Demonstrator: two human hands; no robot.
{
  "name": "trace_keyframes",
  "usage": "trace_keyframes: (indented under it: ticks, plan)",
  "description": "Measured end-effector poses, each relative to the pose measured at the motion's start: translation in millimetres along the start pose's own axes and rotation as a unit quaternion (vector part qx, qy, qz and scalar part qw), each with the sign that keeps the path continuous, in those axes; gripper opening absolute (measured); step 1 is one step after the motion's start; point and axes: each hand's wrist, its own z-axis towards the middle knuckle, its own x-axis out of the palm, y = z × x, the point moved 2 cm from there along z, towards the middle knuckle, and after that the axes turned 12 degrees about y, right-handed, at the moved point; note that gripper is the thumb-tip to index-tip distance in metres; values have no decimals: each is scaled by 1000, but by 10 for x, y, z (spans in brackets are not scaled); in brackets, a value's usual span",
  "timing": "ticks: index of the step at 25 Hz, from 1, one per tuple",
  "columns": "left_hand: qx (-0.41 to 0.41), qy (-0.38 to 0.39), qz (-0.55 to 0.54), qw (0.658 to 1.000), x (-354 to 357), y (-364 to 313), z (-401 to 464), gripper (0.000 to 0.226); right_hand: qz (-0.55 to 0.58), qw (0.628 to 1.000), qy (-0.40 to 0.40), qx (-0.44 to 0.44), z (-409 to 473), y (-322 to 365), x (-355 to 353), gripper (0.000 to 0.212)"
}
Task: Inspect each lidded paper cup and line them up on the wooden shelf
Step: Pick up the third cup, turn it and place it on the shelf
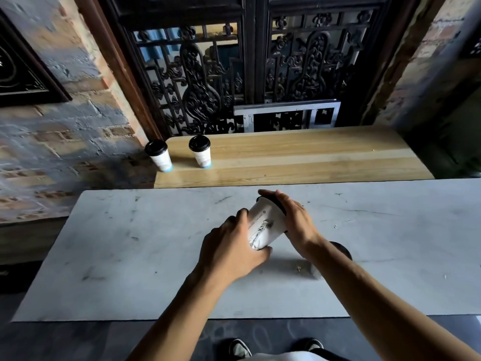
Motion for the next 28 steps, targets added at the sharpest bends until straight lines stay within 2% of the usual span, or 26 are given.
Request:
trace_keyframes:
  ticks: [7,12,15,17,18,20,22,25,28]
  plan:
    - [-12,19,61,998,33,-120,-20,51,-16,1000,-11,7,-142,-49,12,48]
    - [-30,34,62,997,20,-133,-65,53,-66,997,26,-6,-126,-88,-17,49]
    - [-40,33,24,998,63,-96,-108,56,-56,997,42,14,-97,-107,-36,45]
    - [-32,20,-69,997,114,-103,-146,70,18,1000,19,6,-88,-66,-59,55]
    - [-36,17,-152,988,143,-109,-150,74,103,995,-7,0,-81,-46,-79,60]
    - [-65,17,-339,938,206,-117,-110,68,229,973,-32,-10,-106,-1,-48,57]
    - [-74,10,-463,883,266,-135,-29,58,257,966,17,0,-167,-25,80,51]
    - [-58,-25,-533,844,327,-159,-1,53,260,959,113,-5,-270,-131,255,49]
    - [-60,-36,-569,820,376,-132,-26,51,241,964,110,-17,-383,-200,289,60]
